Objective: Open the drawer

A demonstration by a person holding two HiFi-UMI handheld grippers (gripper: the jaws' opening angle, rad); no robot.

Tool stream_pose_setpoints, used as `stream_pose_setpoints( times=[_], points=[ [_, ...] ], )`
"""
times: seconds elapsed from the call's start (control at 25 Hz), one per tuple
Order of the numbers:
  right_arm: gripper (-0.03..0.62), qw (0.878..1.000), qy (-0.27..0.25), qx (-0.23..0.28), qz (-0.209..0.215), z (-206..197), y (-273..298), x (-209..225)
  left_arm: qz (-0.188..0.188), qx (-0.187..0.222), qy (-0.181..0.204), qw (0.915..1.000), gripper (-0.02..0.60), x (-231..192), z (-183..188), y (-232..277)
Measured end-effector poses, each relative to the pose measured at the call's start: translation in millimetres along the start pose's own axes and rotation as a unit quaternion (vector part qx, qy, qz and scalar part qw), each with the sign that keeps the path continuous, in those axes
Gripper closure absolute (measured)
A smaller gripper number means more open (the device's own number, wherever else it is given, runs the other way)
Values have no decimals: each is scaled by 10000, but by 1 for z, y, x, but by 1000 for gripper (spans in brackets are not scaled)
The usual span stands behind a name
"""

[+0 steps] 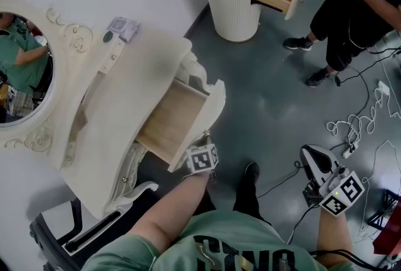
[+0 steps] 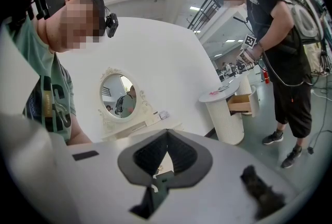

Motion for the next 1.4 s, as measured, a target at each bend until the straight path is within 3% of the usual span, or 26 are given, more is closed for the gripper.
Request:
stream_pose_setpoints(
  times=[0.68,1.24,1.4],
  points=[
    [582,9999,76,132,-47,0,-10,1,-43,-313,613,9976,574,16,-4,-2],
    [582,9998,50,165,-98,9,-6,3,68,-470,1218,9914,572,7,-7,-3],
    [582,9996,63,215,-184,17,-8,6,-52,-504,1401,9888,572,6,2,-9]
  ],
)
Point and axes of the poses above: the fingertips, and each gripper's own axes: y forward along the fingers, x to its right, z out of its top, the point moved 7 cm from there along -y, backward along the fingers, and after that the axes turned 8 degrees about -z, right-handed, at the moved point
